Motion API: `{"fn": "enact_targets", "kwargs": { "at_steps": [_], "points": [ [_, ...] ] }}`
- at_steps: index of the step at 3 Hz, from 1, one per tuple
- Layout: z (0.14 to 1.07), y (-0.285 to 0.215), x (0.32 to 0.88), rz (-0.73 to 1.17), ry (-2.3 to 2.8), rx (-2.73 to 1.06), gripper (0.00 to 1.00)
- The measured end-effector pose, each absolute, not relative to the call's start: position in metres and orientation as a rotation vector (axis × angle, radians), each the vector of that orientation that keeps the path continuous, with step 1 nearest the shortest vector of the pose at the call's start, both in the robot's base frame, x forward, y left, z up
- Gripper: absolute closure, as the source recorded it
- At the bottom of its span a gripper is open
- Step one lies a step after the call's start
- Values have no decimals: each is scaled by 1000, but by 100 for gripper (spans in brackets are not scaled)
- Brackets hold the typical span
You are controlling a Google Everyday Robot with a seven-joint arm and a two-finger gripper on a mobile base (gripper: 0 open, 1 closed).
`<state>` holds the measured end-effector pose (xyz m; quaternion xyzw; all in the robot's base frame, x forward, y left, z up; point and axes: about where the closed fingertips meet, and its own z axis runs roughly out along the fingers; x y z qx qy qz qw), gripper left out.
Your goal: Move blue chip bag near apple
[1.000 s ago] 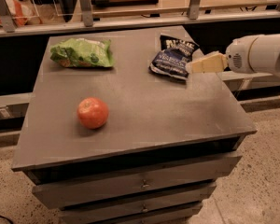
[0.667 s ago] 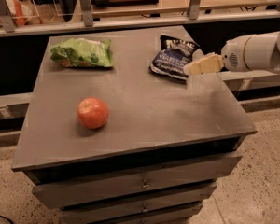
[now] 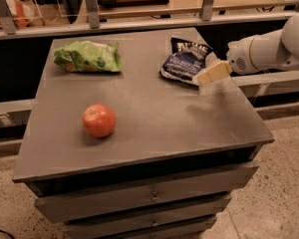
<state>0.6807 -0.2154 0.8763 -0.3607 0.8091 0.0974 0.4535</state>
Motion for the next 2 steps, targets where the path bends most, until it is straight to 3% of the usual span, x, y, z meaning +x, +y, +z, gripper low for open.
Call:
{"fn": "enact_targets", "kwargs": {
  "at_steps": [2],
  "points": [
    [870, -204, 705, 302, 1974, -957, 0]
  ]
}}
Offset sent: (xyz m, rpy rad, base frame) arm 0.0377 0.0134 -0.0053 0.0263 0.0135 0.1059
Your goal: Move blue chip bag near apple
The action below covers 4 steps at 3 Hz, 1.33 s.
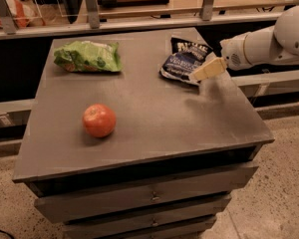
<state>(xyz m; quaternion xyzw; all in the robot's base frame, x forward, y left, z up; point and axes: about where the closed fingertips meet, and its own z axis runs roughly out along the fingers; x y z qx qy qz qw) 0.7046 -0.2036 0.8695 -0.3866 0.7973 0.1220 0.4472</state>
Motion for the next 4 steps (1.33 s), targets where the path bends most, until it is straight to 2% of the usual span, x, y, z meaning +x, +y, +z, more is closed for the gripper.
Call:
{"fn": "enact_targets", "kwargs": {
  "at_steps": [3, 4],
  "points": [
    [851, -182, 720, 383, 1984, -982, 0],
    [843, -173, 720, 411, 1989, -999, 18]
  ]
}}
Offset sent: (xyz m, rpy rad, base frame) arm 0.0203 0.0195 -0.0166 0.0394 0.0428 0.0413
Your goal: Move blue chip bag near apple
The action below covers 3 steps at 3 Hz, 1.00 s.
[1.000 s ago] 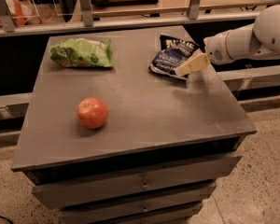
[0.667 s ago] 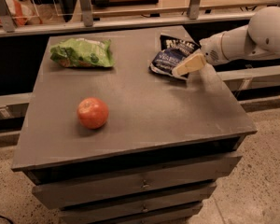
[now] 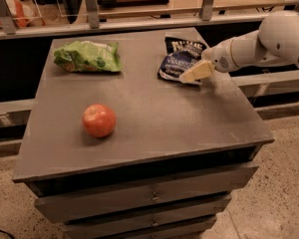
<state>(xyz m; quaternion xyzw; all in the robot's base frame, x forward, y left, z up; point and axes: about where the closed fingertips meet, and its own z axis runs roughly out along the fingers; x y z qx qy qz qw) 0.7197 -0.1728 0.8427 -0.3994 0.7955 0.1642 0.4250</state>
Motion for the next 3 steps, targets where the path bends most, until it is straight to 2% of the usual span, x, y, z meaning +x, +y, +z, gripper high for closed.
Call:
{"fn": "enact_targets", "kwargs": {
  "at_steps": [3],
  "points": [
    [836, -165, 719, 414, 1983, -1026, 88]
  ]
}}
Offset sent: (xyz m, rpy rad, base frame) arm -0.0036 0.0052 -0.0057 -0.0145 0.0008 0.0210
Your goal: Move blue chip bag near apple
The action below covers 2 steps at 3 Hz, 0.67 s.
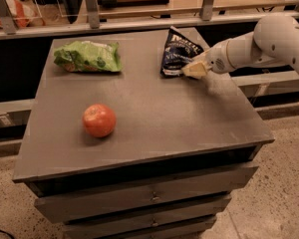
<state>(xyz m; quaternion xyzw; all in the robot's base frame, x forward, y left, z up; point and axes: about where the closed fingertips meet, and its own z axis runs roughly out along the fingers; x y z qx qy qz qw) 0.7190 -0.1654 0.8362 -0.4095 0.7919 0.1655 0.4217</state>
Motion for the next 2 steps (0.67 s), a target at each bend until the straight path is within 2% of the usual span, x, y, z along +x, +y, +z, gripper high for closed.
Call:
{"fn": "enact_targets", "kwargs": {
  "at_steps": [1, 2],
  "points": [
    [850, -168, 718, 419, 1949, -1031, 100],
    [883, -172, 707, 446, 1887, -1085, 100]
  ]
}}
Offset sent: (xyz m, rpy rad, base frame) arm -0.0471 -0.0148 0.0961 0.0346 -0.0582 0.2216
